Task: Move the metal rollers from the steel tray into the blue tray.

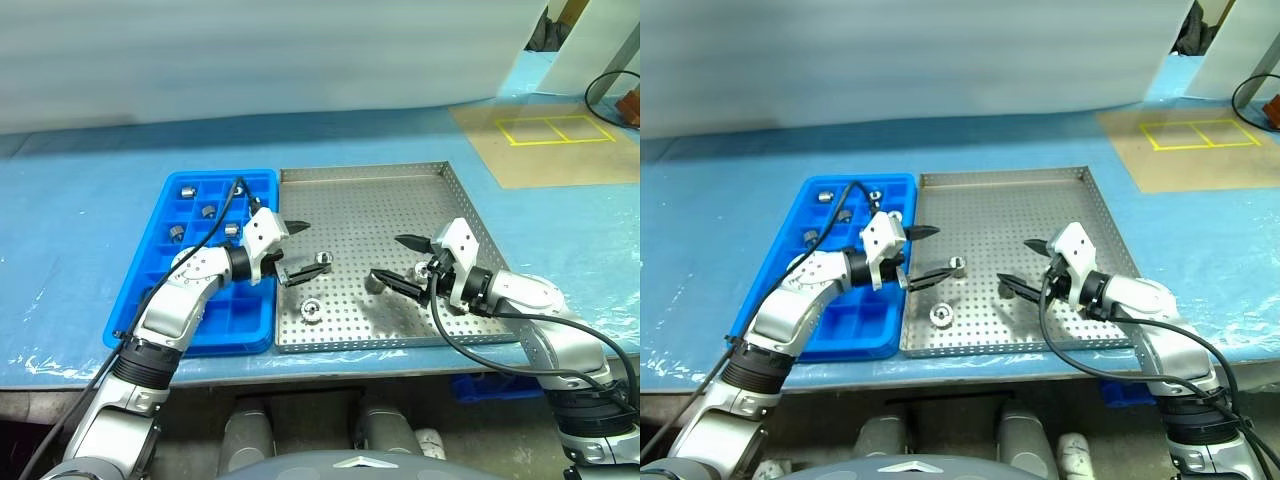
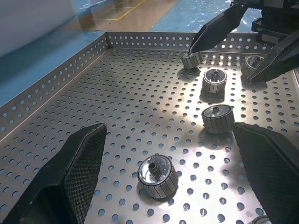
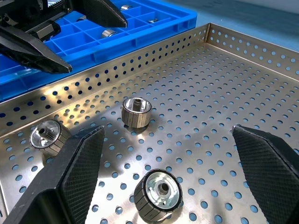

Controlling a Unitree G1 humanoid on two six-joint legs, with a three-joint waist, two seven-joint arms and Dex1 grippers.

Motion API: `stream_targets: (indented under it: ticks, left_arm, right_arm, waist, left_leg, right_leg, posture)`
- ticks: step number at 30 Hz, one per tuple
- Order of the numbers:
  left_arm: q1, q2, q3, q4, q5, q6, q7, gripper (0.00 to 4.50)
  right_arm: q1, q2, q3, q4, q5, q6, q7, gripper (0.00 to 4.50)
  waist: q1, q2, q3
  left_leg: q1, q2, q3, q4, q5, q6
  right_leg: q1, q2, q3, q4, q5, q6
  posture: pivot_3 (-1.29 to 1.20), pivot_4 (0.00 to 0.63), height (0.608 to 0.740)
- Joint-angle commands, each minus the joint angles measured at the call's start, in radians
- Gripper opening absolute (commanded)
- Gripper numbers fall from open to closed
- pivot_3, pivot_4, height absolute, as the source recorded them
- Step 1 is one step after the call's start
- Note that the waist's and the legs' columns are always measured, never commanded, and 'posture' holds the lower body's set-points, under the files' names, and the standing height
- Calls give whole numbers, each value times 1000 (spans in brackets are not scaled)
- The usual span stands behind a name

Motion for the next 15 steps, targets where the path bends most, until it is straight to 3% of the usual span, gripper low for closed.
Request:
stream_targets:
  ticks: [1,15]
  left_arm:
    - [-10,9,17,-22,-2,-10,2,4500]
    - [-18,8,9,-13,9,3,5,4500]
  right_arm:
    - [-18,-4,-13,-41,16,0,-1,4457]
    - [-26,6,-7,-52,27,12,-11,4457]
  waist:
    - [0,0,0]
    - [0,0,0]
  left_leg:
    - [0,0,0,0,0,0]
    - [0,0,0,0,0,0]
  right_leg:
    - [0,0,0,0,0,0]
    - [0,0,0,0,0,0]
  posture:
    - [-198,150,740]
    - [-198,150,740]
